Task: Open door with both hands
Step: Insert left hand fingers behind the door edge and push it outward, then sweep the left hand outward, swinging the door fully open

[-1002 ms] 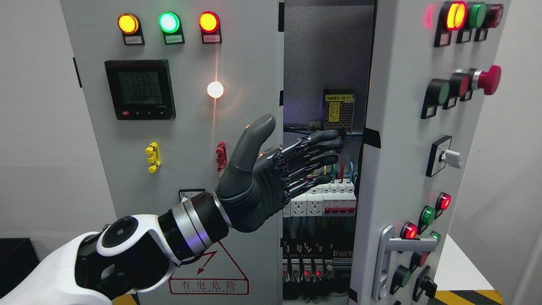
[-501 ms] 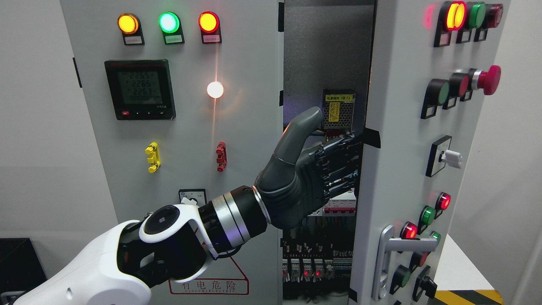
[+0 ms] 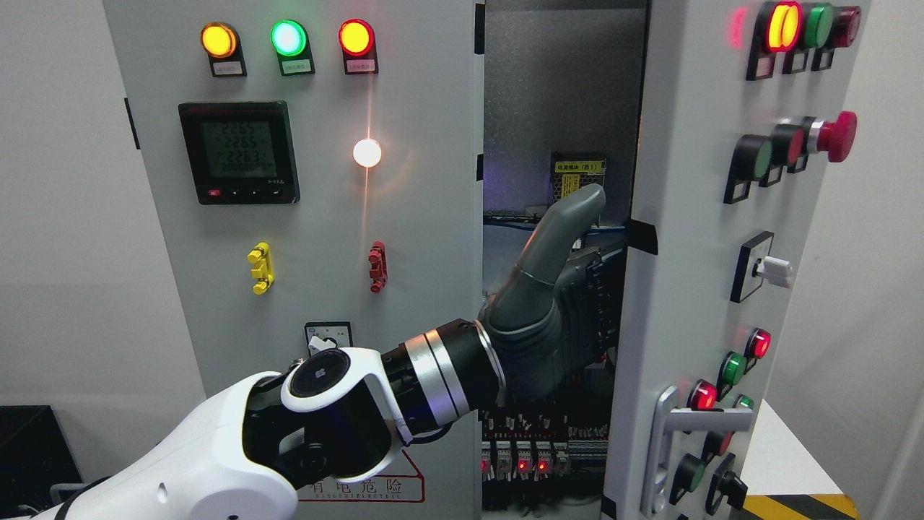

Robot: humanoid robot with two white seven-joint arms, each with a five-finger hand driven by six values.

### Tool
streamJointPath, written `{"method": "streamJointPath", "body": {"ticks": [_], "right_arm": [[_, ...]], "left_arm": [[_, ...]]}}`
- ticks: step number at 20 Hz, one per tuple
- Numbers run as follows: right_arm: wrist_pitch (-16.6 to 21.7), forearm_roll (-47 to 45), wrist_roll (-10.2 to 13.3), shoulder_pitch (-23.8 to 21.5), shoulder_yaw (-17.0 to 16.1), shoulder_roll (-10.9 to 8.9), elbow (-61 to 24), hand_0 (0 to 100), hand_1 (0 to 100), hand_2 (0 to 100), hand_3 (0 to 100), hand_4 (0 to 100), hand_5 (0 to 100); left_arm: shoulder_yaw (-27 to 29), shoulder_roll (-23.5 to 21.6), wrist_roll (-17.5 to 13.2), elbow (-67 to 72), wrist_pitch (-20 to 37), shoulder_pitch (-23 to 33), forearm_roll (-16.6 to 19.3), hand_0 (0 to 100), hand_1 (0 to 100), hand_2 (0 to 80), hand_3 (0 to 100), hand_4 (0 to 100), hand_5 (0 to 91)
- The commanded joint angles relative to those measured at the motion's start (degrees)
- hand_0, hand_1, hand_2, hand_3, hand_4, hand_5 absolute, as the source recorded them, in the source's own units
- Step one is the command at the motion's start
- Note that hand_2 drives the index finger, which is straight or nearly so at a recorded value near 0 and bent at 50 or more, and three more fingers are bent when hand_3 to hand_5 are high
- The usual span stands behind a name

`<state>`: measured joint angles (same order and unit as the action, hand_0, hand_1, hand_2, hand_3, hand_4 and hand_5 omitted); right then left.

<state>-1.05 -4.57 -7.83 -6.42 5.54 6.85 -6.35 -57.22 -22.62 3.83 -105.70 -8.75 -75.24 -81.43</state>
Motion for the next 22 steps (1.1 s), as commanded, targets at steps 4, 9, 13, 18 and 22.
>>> {"method": "streamJointPath", "body": {"ticks": [4, 9, 13, 18, 22], "right_arm": [[0.0, 0.0, 0.0, 0.0, 0.0, 0.01, 0.0, 19, 0, 0, 0, 0, 0], [0.0, 0.0, 0.0, 0.0, 0.0, 0.01, 0.0, 19, 0, 0, 0, 0, 0], [0.0, 0.0, 0.0, 0.0, 0.0, 0.01, -0.1, 19, 0, 0, 0, 0, 0], [0.0, 0.0, 0.0, 0.0, 0.0, 0.01, 0.0, 19, 0, 0, 0, 0, 0], [0.0, 0.0, 0.0, 0.0, 0.0, 0.01, 0.0, 19, 0, 0, 0, 0, 0]], "left_arm": [[-1.1, 5.6, 0.0, 0.7, -0.4, -0.6, 0.0, 0, 0, 0.0, 0, 0, 0.0], [-2.7, 7.9, 0.0, 0.7, -0.6, -0.7, 0.0, 0, 0, 0.0, 0, 0, 0.0], [-3.2, 9.6, 0.0, 1.1, -0.6, -1.4, 0.0, 0, 0, 0.0, 0, 0, 0.0], [-5.2, 12.1, 0.0, 1.3, -0.4, -1.6, 0.2, 0, 0, 0.0, 0, 0, 0.0], [-5.7, 14.1, 0.0, 3.3, -0.2, -2.8, 0.2, 0, 0, 0.0, 0, 0, 0.0]]}}
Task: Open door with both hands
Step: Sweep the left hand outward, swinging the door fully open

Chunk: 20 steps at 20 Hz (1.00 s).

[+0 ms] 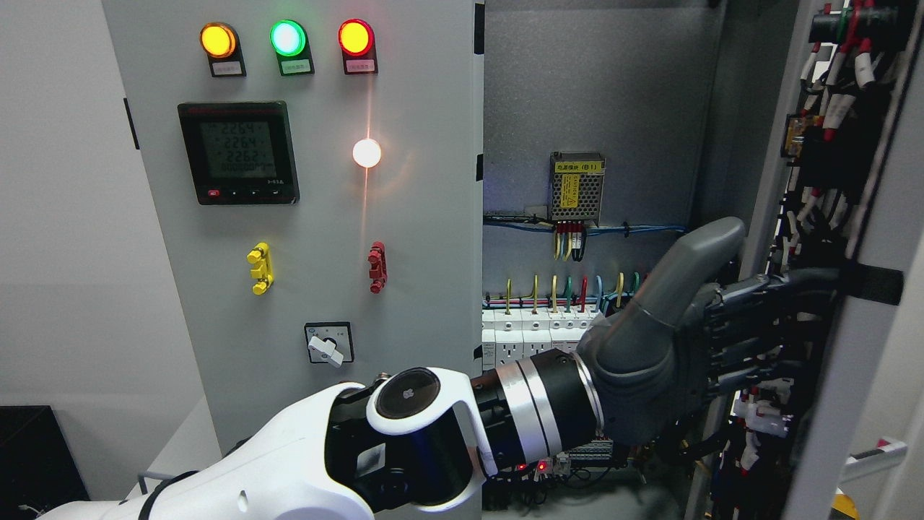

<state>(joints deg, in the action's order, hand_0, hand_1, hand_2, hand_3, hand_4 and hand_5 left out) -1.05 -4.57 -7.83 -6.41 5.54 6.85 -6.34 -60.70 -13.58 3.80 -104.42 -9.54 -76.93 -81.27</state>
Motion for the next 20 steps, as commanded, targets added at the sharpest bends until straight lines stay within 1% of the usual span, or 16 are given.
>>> {"method": "streamJointPath", "body": {"ticks": [1, 7, 14, 20], "right_arm": [[0.0, 0.0, 0.0, 0.0, 0.0, 0.0, 0.0, 19, 0, 0, 0, 0, 0], [0.0, 0.0, 0.0, 0.0, 0.0, 0.0, 0.0, 19, 0, 0, 0, 0, 0], [0.0, 0.0, 0.0, 0.0, 0.0, 0.0, 0.0, 19, 0, 0, 0, 0, 0], [0.0, 0.0, 0.0, 0.0, 0.0, 0.0, 0.0, 19, 0, 0, 0, 0, 0]], "left_arm": [[-2.2, 5.6, 0.1, 2.8, 0.6, -1.2, 0.1, 0, 0, 0.0, 0, 0, 0.0], [-2.2, 9.4, 0.1, 5.5, 0.4, -1.1, 0.2, 0, 0, 0.0, 0, 0, 0.0], [-2.1, 15.9, 0.2, 10.2, 0.0, -1.6, 0.6, 0, 0, 0.0, 0, 0, 0.0], [-2.1, 20.3, 0.2, 14.7, -0.2, -2.6, 0.8, 0, 0, 0.0, 0, 0, 0.0]]}}
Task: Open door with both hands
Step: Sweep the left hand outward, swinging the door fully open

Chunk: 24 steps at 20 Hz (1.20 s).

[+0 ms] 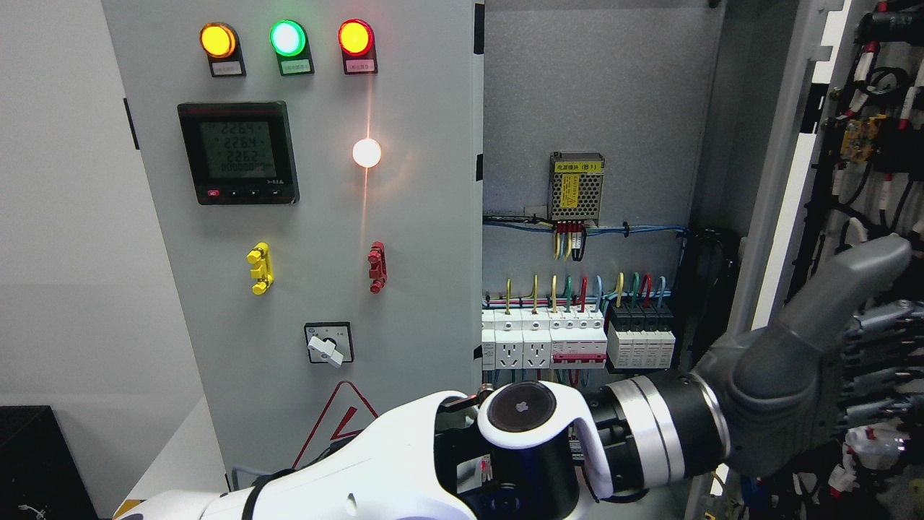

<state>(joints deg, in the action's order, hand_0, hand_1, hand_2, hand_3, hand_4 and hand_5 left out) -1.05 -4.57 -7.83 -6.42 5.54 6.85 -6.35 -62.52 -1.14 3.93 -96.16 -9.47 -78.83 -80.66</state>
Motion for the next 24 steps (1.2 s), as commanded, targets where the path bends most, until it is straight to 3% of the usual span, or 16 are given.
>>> {"method": "streamJointPath", "body": {"ticks": [1, 6, 24], "right_arm": [[0.0, 0.0, 0.0, 0.0, 0.0, 0.0, 0.0, 19, 0, 0, 0, 0, 0], [0.0, 0.0, 0.0, 0.0, 0.0, 0.0, 0.0, 19, 0, 0, 0, 0, 0], [0.0, 0.0, 0.0, 0.0, 0.0, 0.0, 0.0, 19, 0, 0, 0, 0, 0]], "left_arm": [[-0.3, 8.4, 0.1, 6.9, -0.3, -0.9, 0.2, 0, 0, 0.0, 0, 0, 0.0], [-0.3, 11.4, 0.1, 10.5, -0.2, -2.5, 0.2, 0, 0, 0.0, 0, 0, 0.0], [-2.6, 12.2, 0.0, 13.2, -0.1, -6.0, -0.6, 0, 0, 0.0, 0, 0, 0.0]]}}
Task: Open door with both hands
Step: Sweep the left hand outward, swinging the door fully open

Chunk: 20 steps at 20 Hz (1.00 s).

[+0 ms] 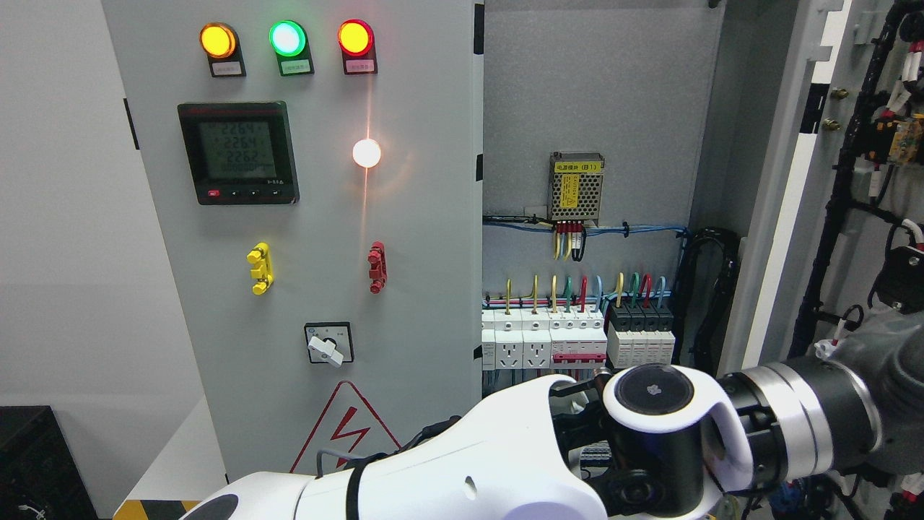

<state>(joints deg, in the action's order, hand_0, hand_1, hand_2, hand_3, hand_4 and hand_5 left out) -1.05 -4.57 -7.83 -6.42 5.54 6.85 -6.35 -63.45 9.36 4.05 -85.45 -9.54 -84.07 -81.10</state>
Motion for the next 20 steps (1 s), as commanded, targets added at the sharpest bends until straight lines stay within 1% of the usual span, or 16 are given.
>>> {"method": "streamJointPath", "body": {"ticks": [1, 5, 9, 13, 16, 18, 20], "right_arm": [[0.0, 0.0, 0.0, 0.0, 0.0, 0.0, 0.0, 19, 0, 0, 0, 0, 0], [0.0, 0.0, 0.0, 0.0, 0.0, 0.0, 0.0, 19, 0, 0, 0, 0, 0], [0.0, 0.0, 0.0, 0.0, 0.0, 0.0, 0.0, 19, 0, 0, 0, 0, 0], [0.0, 0.0, 0.0, 0.0, 0.0, 0.0, 0.0, 19, 0, 0, 0, 0, 0], [0.0, 0.0, 0.0, 0.0, 0.0, 0.0, 0.0, 19, 0, 0, 0, 0, 0], [0.0, 0.0, 0.0, 0.0, 0.0, 0.0, 0.0, 19, 0, 0, 0, 0, 0], [0.0, 0.0, 0.0, 0.0, 0.0, 0.0, -0.1, 19, 0, 0, 0, 0, 0]], "left_arm": [[-1.7, 1.6, 0.0, 2.6, 0.0, -0.7, -0.2, 0, 0, 0.0, 0, 0, 0.0], [-1.5, 1.4, 0.1, 2.0, -0.2, -0.6, 0.2, 0, 0, 0.0, 0, 0, 0.0], [-0.9, -0.3, 0.1, -0.3, -0.4, -0.2, 0.0, 0, 0, 0.0, 0, 0, 0.0], [-0.6, -6.5, 0.1, -6.8, -0.4, 0.0, -0.1, 0, 0, 0.0, 0, 0, 0.0], [0.9, -11.2, 0.0, -9.9, -0.4, 0.8, -0.5, 0, 0, 0.0, 0, 0, 0.0], [1.1, -14.6, 0.0, -12.6, -0.4, 1.5, -1.3, 0, 0, 0.0, 0, 0, 0.0], [1.5, -19.2, -0.1, -16.3, -0.2, 2.8, -2.4, 0, 0, 0.0, 0, 0, 0.0]]}}
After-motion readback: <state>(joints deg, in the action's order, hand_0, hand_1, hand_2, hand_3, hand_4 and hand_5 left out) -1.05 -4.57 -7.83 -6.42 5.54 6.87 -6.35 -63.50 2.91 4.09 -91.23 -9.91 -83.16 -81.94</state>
